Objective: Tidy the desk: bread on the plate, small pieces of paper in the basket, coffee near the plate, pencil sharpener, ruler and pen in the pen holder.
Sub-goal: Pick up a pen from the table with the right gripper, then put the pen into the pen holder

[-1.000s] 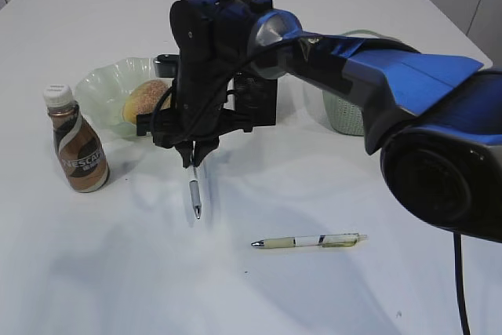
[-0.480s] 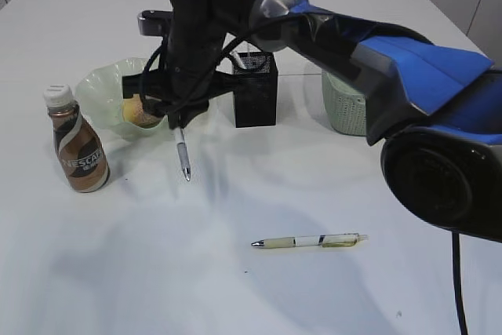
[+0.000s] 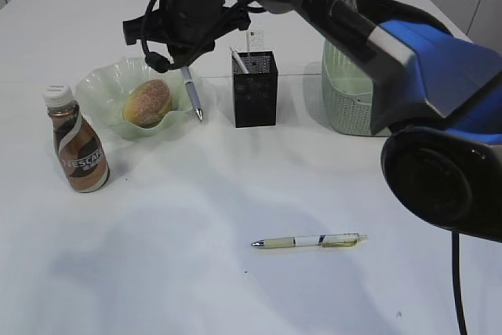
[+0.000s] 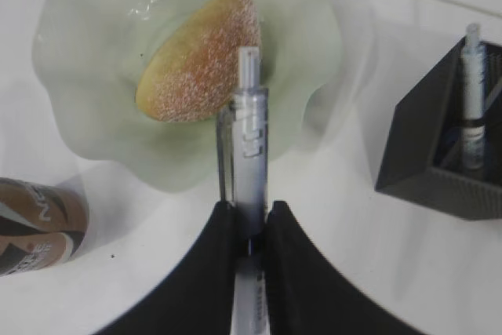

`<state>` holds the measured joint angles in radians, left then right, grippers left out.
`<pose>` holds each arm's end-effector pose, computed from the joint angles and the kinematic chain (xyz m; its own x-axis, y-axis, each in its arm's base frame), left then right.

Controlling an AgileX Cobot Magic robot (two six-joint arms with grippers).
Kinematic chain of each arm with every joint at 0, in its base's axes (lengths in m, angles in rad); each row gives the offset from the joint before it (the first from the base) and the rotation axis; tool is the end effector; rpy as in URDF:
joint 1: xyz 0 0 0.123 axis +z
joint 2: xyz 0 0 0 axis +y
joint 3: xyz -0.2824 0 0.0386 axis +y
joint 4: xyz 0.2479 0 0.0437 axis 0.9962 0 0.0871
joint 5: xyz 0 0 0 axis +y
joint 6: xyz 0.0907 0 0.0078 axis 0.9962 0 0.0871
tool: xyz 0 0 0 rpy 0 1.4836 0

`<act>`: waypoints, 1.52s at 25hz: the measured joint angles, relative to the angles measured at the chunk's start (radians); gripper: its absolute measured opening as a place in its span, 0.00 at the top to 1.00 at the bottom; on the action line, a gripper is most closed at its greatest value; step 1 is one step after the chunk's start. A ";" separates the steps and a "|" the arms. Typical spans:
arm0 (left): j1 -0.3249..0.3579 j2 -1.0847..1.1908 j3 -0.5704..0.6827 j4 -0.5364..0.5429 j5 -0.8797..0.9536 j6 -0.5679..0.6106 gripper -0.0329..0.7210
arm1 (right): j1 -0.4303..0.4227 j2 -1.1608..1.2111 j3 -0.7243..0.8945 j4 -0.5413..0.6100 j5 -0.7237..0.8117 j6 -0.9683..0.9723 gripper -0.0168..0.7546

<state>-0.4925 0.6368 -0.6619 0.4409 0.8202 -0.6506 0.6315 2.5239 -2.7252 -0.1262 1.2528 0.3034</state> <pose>0.1113 -0.0274 0.3189 -0.5850 -0.0449 -0.8098 0.0392 0.9957 -0.0834 0.4409 0.3090 0.2733 -0.7776 -0.2481 -0.5777 -0.3400 0.9389 0.0544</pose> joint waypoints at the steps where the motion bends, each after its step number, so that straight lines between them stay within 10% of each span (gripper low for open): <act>1: 0.000 0.000 0.000 0.000 0.000 0.000 0.72 | 0.000 0.000 -0.007 -0.008 0.002 -0.009 0.87; 38: 0.000 0.000 0.000 0.000 0.000 0.000 0.72 | -0.300 0.065 -0.192 0.267 -0.180 -0.321 0.87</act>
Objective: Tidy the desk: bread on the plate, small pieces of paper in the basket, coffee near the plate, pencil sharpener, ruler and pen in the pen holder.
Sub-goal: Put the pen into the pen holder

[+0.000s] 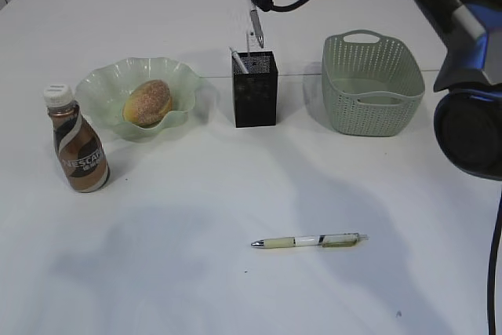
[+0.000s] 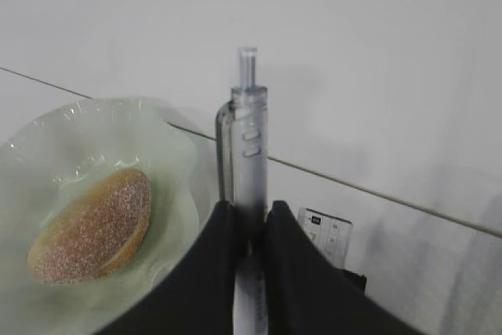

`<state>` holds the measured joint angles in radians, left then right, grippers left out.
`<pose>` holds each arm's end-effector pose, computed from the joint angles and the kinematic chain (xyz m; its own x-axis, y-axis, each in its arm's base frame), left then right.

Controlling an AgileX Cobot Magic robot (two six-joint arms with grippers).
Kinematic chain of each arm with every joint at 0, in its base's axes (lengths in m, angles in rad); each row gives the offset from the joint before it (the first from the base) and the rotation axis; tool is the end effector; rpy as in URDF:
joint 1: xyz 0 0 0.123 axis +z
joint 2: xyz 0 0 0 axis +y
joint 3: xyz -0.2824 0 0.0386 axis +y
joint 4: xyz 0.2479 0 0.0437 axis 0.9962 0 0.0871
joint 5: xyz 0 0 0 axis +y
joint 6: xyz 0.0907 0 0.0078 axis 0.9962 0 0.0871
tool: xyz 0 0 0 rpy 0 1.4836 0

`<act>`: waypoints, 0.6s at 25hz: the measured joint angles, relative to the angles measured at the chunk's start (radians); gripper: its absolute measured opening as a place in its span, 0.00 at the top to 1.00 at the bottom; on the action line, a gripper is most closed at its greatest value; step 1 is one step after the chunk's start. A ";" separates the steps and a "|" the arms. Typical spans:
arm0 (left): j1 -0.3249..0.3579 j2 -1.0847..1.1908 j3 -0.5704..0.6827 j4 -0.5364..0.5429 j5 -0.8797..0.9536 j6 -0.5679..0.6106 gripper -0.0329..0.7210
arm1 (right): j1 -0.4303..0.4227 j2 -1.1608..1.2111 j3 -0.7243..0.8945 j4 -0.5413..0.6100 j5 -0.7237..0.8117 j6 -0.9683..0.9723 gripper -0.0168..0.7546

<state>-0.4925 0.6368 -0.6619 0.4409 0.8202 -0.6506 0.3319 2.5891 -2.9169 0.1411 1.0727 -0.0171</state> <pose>0.1113 -0.0274 0.3189 -0.5850 -0.0449 -0.8098 0.0392 0.9957 -0.0834 0.5191 0.1908 0.3045 -0.5951 -0.1520 -0.7891 -0.3864 0.9151 0.1152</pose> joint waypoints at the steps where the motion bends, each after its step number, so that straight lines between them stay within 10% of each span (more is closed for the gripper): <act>1: 0.000 0.000 0.000 0.000 0.000 0.000 0.72 | -0.002 0.005 0.000 0.004 -0.010 -0.006 0.87; 15: 0.000 0.000 0.000 -0.019 0.000 0.000 0.72 | -0.043 0.014 0.000 0.011 -0.222 -0.122 0.87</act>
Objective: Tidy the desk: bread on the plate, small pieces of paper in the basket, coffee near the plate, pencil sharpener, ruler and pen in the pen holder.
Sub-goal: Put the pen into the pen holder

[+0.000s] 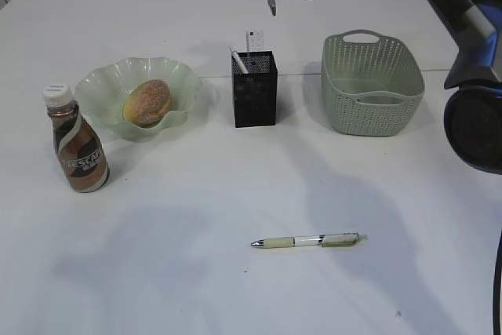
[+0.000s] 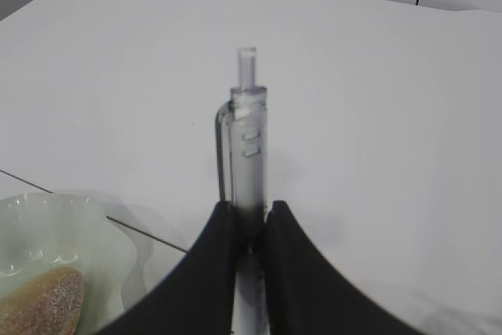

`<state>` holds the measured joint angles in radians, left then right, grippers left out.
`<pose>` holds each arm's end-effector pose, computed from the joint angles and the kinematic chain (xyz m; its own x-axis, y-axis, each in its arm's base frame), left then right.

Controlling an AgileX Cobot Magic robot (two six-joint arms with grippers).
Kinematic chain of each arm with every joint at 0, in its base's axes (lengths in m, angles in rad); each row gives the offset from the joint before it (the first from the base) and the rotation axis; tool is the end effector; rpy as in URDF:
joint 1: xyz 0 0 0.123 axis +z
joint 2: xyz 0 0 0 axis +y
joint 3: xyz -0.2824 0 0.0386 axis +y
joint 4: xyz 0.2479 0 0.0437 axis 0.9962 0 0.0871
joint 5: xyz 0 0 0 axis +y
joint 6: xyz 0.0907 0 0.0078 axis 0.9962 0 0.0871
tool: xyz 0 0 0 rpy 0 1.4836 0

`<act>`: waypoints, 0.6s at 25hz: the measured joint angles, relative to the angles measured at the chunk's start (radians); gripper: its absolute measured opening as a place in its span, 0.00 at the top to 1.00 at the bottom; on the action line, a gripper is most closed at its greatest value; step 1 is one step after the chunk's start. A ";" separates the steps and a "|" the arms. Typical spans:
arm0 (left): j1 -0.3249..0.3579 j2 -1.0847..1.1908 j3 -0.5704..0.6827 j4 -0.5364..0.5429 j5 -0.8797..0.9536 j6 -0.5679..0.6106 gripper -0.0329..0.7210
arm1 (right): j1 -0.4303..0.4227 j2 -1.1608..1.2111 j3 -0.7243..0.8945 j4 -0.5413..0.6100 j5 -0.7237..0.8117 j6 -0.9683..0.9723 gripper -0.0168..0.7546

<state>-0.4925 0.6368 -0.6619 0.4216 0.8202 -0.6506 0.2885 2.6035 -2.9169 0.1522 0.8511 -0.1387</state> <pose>0.1108 -0.0285 0.3184 -0.5924 -0.0572 -0.8036 0.0405 0.9941 -0.1006 0.5399 0.1711 0.3136 -0.3977 -0.1573 -0.9039 -0.3967 0.9178 0.0148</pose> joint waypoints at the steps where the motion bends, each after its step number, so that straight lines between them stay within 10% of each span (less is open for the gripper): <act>1: 0.000 0.000 0.000 -0.001 0.000 0.000 0.72 | 0.000 0.000 0.000 0.000 0.000 0.000 0.87; 15: 0.000 0.000 0.000 -0.002 0.002 0.000 0.72 | 0.000 0.031 0.019 0.094 0.055 -0.050 0.87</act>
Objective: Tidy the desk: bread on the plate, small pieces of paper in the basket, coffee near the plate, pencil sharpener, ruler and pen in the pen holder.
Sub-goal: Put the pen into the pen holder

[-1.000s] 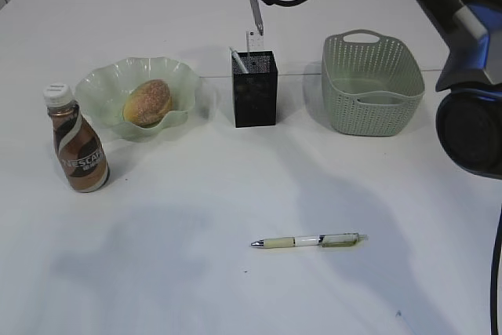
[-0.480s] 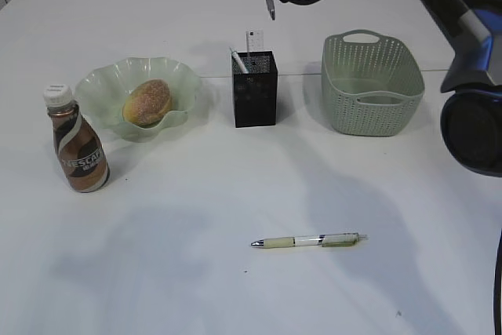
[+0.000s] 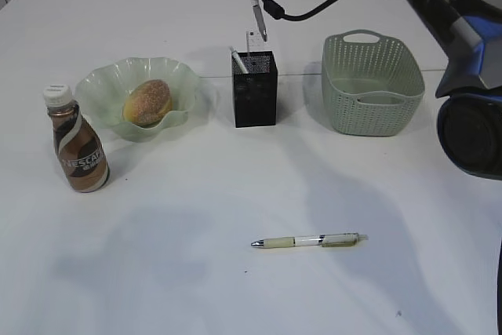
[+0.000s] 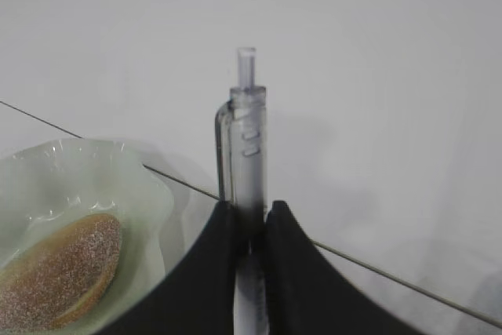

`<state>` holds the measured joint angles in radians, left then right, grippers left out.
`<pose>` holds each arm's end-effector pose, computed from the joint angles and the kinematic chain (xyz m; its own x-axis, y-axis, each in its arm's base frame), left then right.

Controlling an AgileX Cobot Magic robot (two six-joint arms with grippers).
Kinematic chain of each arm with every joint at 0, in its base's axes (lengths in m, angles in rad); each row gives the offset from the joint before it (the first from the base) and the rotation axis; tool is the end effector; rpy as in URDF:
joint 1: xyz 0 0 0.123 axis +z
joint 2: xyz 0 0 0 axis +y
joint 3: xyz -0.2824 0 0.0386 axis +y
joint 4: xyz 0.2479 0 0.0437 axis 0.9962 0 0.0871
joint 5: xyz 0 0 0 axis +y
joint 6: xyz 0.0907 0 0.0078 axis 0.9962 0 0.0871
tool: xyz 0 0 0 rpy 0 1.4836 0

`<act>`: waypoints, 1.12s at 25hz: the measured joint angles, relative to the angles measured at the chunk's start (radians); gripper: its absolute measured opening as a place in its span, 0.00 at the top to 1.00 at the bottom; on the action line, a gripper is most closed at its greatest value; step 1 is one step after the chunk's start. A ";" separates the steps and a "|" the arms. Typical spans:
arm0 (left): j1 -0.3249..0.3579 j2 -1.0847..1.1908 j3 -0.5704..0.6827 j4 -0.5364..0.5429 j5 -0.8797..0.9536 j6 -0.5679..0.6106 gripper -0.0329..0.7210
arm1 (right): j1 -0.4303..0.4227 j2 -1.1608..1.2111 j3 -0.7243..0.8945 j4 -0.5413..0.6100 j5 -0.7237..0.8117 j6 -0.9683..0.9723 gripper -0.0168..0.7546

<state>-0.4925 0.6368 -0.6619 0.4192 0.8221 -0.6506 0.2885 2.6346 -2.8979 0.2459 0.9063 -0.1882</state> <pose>0.1106 -0.0285 0.3182 -0.5946 -0.0586 -0.8019 0.0397 0.9940 -0.1021 0.5416 0.1790 0.2870 -0.4782 -0.1774 -0.8601 -0.4536 0.8886 0.0689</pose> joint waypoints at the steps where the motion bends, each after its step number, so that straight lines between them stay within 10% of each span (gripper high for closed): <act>1: 0.000 0.000 0.000 0.000 0.000 0.000 0.72 | 0.000 -0.003 0.005 0.000 -0.001 0.000 0.87; 28: 0.000 0.000 0.000 0.000 0.000 0.000 0.72 | 0.000 -0.262 0.390 0.031 -0.027 -0.083 0.87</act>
<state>-0.4925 0.6368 -0.6619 0.4192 0.8221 -0.6506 0.2885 2.3726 -2.5084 0.2773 0.8791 -0.2713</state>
